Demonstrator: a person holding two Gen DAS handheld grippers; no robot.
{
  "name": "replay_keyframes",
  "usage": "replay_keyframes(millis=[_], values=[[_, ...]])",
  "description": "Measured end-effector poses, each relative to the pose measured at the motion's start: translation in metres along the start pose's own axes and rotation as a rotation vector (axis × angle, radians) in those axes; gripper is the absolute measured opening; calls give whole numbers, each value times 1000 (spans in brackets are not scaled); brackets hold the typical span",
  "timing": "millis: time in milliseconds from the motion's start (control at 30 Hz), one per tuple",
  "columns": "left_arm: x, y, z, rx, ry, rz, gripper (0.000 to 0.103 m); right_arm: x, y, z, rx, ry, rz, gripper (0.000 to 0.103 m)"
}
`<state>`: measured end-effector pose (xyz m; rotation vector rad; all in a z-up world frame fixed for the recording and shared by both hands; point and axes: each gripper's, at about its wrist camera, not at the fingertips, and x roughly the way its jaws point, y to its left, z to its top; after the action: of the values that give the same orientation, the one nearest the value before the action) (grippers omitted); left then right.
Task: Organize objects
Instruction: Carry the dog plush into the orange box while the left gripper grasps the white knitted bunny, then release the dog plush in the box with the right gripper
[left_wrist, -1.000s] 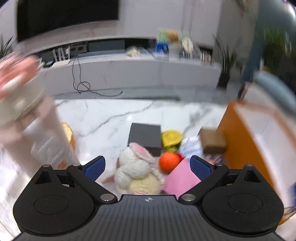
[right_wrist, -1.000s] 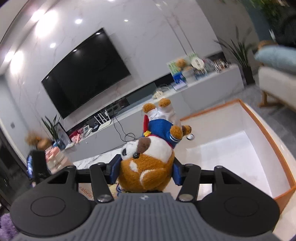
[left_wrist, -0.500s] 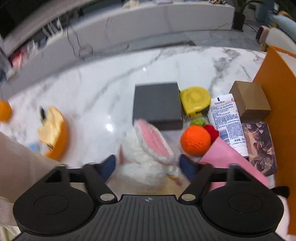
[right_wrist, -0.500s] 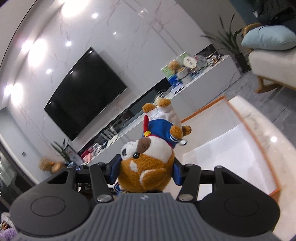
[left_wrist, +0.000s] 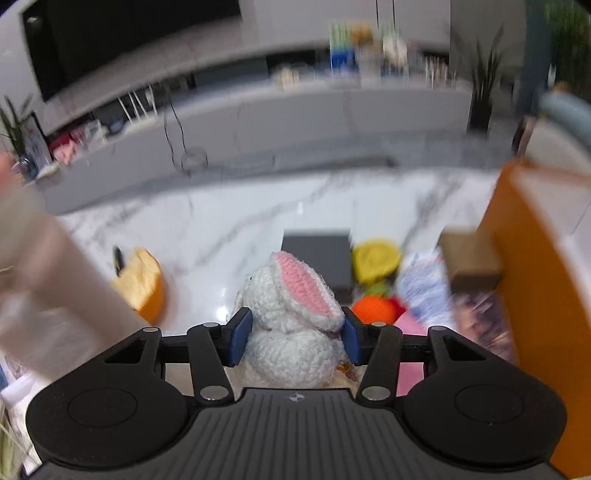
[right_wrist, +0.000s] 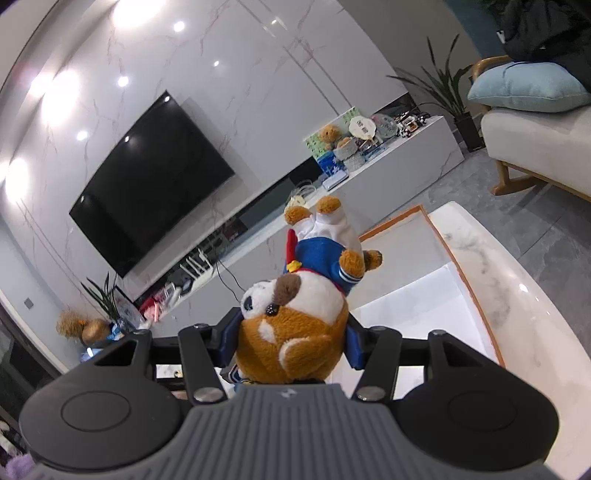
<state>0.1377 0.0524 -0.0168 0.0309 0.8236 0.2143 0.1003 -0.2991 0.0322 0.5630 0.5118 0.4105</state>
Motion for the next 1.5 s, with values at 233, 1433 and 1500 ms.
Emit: replay_keyframes(millis=[233,1433,1500], values=[[-82,-5,-35,-147,-259,-162,59,60,-2,-2,-5,139,-57,57],[15,48,-71,-229,178,-353,83,137,-14,-57,-12,636,-199,69],[23,49,-73,-246,202,-346,83,133,-20,-54,40,636,-181,73]])
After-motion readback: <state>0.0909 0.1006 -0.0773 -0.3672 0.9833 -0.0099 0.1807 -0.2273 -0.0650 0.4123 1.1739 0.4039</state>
